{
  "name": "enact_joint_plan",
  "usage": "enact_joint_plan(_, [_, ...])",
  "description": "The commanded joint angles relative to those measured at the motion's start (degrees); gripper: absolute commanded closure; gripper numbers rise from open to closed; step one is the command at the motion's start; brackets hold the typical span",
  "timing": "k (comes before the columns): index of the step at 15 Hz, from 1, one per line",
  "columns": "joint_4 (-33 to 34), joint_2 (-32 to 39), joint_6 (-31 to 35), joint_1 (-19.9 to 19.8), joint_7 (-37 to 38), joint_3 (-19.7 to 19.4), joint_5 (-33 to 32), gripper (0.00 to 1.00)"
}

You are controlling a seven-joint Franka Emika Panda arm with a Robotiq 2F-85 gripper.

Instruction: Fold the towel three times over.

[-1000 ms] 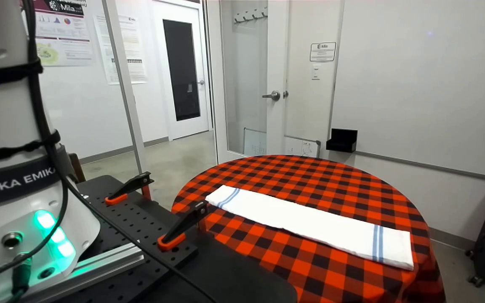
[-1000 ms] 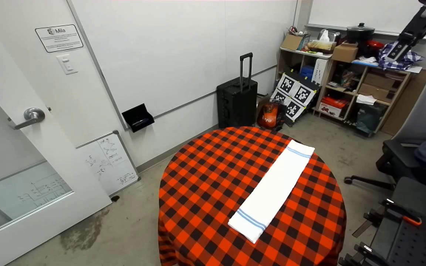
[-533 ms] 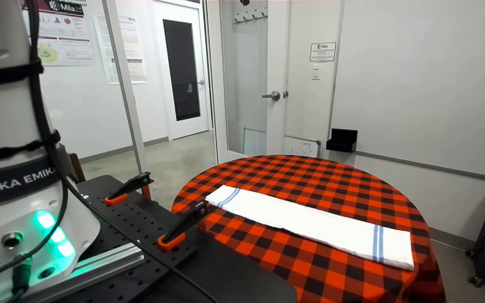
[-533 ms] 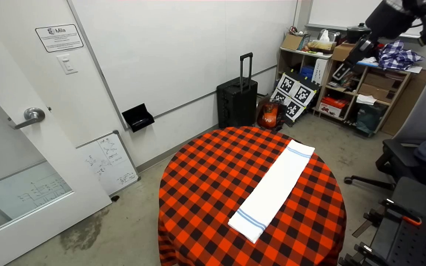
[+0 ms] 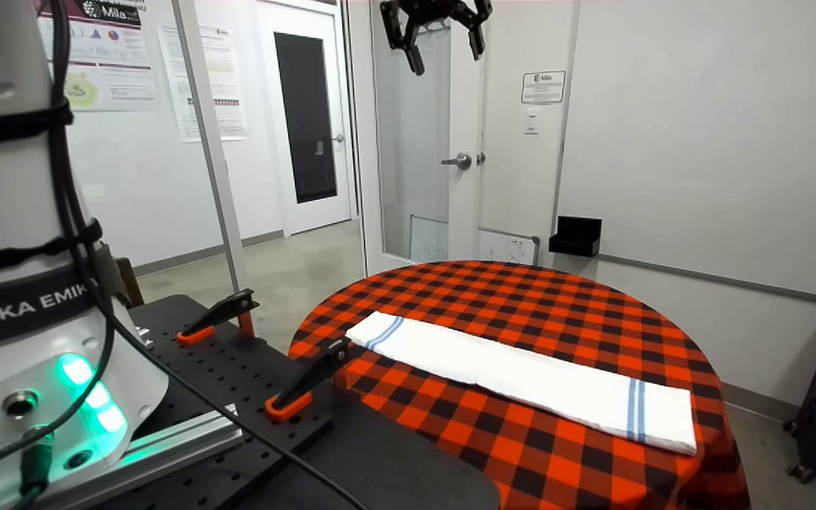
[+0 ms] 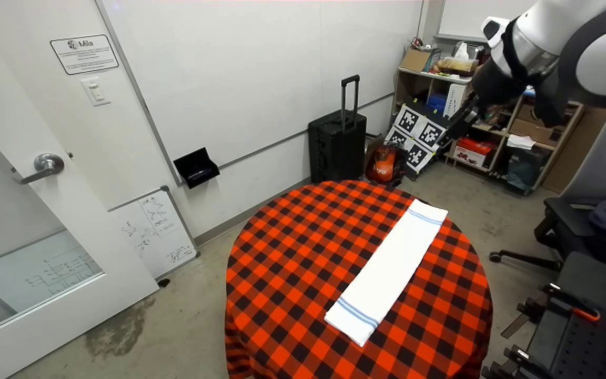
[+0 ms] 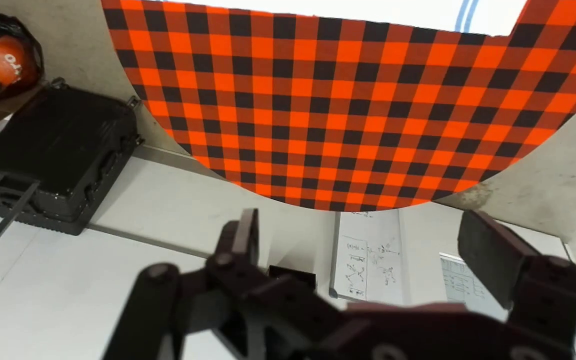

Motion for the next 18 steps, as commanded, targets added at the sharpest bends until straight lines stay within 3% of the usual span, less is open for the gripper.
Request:
enact_joint_plan(1, [0.32, 5.72, 3.87, -2.78, 5.31, 3.87, -5.77, 0.00])
enact_joint_plan(3, [0.80, 8.94, 2.64, -4.62, 7.90, 6.37, -11.39, 0.00])
enact_joint_plan(7, [2.77, 15.17, -3.30, -8.51, 16.89, 11.35, -28.99, 0.00])
enact_joint_plan(11, [6.93, 22.38, -13.23, -4.81, 23.61, 11.07, -37.88, 0.00])
enact_joint_plan(13, [9.82, 26.20, -16.15, -2.44, 22.65, 10.09, -34.67, 0.00])
enact_joint_plan(18, [18.61, 34.94, -20.29, 0.84, 16.63, 9.40, -14.75, 0.00])
